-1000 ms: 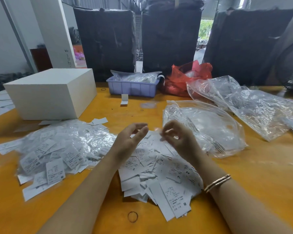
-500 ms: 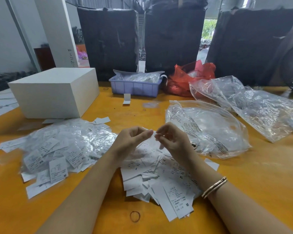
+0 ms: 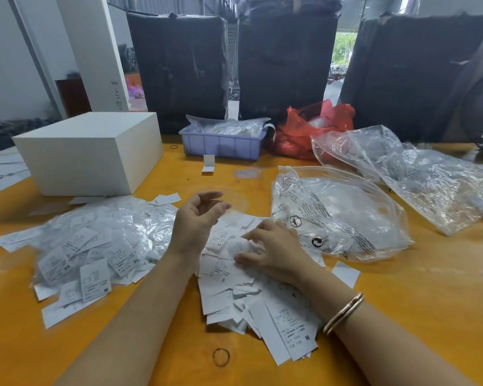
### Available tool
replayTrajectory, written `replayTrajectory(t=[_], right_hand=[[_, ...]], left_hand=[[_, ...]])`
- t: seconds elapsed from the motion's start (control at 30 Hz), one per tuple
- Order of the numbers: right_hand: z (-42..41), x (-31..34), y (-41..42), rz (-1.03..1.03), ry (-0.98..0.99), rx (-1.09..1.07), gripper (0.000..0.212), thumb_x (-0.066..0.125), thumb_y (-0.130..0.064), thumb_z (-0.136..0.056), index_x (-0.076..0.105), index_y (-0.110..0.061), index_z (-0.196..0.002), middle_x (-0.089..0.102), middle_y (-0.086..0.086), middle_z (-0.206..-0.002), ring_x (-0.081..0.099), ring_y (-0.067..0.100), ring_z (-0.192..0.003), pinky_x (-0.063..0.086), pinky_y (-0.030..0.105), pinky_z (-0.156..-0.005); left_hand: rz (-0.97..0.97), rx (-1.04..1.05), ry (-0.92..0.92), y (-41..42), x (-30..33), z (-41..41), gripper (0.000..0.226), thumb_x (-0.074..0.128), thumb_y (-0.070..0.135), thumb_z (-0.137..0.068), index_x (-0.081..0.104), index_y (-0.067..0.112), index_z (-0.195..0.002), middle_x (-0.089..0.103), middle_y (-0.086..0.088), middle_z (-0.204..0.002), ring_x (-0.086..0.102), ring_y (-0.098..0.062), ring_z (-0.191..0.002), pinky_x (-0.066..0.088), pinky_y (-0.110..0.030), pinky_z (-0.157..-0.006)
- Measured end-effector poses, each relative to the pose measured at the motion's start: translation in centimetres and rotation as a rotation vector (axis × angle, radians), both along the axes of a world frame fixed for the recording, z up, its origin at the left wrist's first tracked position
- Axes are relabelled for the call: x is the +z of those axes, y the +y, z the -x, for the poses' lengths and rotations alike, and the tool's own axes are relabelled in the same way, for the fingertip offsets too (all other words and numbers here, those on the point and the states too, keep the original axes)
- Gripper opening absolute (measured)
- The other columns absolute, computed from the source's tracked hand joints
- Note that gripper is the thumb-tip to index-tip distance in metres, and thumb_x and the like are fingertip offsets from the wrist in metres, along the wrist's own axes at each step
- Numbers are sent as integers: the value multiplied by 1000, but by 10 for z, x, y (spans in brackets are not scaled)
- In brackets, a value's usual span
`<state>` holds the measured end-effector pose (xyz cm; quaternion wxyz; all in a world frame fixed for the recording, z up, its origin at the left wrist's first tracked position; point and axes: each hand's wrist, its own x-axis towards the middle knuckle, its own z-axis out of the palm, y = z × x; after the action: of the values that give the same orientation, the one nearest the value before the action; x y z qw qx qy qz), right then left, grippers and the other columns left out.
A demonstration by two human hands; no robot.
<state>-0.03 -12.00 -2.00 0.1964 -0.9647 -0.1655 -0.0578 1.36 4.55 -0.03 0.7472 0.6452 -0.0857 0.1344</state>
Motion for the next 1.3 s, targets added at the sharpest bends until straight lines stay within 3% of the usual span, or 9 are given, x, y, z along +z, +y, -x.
replayTrajectory(t=[0.2,0.3,0.4,0.53,0.63,0.77,0.93,1.2,1.3], right_hand=[[3,6,-2,-463,82,-42,17,70,-23,-80,54,-22,-73,58,-6,-82,57,21,-84,43,43,-84],[3,8,-7,-805,130,-70,8,65,-8,-83,58,-9,-86,63,10,-81,60,26,-75,49,36,-70],[0,9,-9,-1017,117,-68,41,60,-1,-85,49,-23,-118,60,13,-79,57,19,-70,51,32,-69],[2,11,-9,-1052,92,-33,32,47,2,-91,66,-22,-102,61,11,-86,55,11,-70,49,20,-64],[6,13,-9,-1044,212,89,23,49,-28,-91,69,-18,-93,65,2,-82,56,3,-68,40,6,-58],[5,14,-12,-1087,165,119,17,61,-32,-86,71,-19,-85,69,-10,-71,60,-1,-68,44,9,-64],[5,15,-15,-1022,87,137,23,68,-40,-70,66,-18,-69,63,-8,-61,56,4,-60,47,16,-62],[8,17,-15,-849,-21,192,18,64,-38,-74,63,-21,-69,60,-10,-62,52,0,-58,44,13,-59],[6,18,-16,-930,-28,158,13,58,-29,-90,68,-21,-90,67,-12,-84,61,-2,-77,46,12,-70]], left_hand=[[-11,0,47,-1,0,2,16,62,12,-89,68,26,-87,72,11,-78,64,1,-75,46,-16,-66],[174,-88,111,-1,3,3,13,63,6,-85,63,18,-88,70,4,-78,67,-9,-73,51,-19,-64],[300,-204,103,-1,5,5,20,58,-5,-86,59,14,-94,68,-1,-77,69,-14,-75,54,-20,-64],[272,-329,114,-3,4,6,35,55,-10,-84,55,13,-111,64,2,-73,70,-19,-81,55,-22,-67],[222,-395,125,-5,2,8,40,59,-10,-80,56,12,-114,63,3,-72,70,-21,-83,55,-23,-70],[5,-384,122,-8,-1,8,40,62,-10,-81,58,13,-114,61,3,-75,69,-21,-84,54,-22,-72],[-170,-401,166,-7,2,12,37,73,36,-75,64,16,-105,69,6,-82,65,-9,-80,49,-19,-67],[-211,-300,55,-10,0,13,27,65,39,-71,69,17,-86,70,8,-72,62,-3,-70,46,-10,-63],[-201,-247,22,-10,-1,12,26,63,39,-74,68,17,-86,71,7,-74,62,-2,-70,45,-10,-64]])
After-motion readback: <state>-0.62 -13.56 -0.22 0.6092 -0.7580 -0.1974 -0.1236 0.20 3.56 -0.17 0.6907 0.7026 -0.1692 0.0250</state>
